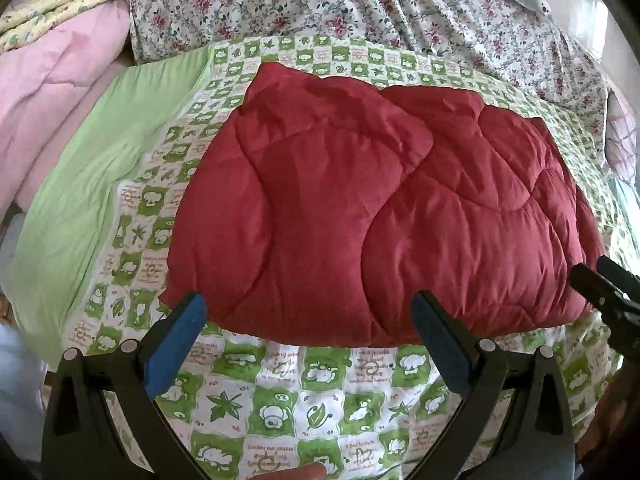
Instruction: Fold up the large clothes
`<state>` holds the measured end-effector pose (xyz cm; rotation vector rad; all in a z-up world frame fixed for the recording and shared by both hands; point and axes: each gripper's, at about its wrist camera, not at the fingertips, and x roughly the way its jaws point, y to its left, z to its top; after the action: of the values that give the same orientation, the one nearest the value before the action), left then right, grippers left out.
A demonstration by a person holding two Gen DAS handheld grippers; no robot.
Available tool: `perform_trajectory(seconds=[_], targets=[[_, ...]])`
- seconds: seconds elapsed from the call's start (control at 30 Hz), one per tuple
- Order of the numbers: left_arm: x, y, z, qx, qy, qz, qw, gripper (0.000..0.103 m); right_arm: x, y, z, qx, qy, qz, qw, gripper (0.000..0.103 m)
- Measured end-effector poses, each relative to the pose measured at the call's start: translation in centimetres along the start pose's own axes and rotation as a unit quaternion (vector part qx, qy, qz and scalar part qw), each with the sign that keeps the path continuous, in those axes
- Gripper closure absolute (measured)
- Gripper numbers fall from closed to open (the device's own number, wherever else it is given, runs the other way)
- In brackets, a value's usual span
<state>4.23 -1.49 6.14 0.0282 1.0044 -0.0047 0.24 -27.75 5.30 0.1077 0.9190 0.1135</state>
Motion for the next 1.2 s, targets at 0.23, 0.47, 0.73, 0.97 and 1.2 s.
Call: perform_trajectory(seconds=[0.23,0.47,0.73,0.97,1.2], targets=[[0.3,-0.3,0.2,0.006,0.005,-0.005,1.0000,0.001,0.4,0.1,0.3,0.000,0.006,0.003,1.000,0.003],[0.6,-0.5,0.4,0.014,0.009,-0.006,0.9998,0.001,0.7,0.4,0.3,-0.007,0.013,0.006,1.000,0.003],[0.4,-0.6,0.3,0.018,0.011,-0.008,0.9998,0.001,0.5,0.1,0.1,-0.008,0.015,0.004,1.000,0.003],[0.3,-0.7,0.2,0.026,0.018,-0.007,0.9995,0.001,0.2,0.1,-0.1,-0.010,0.019,0.002,1.000,0.003],[-0.2,-0.8,0.2,0.030,0.016,-0.008,0.9994,0.001,-0.3,0.1,-0.2,-0.007,0.015,-0.001,1.000,0.003]])
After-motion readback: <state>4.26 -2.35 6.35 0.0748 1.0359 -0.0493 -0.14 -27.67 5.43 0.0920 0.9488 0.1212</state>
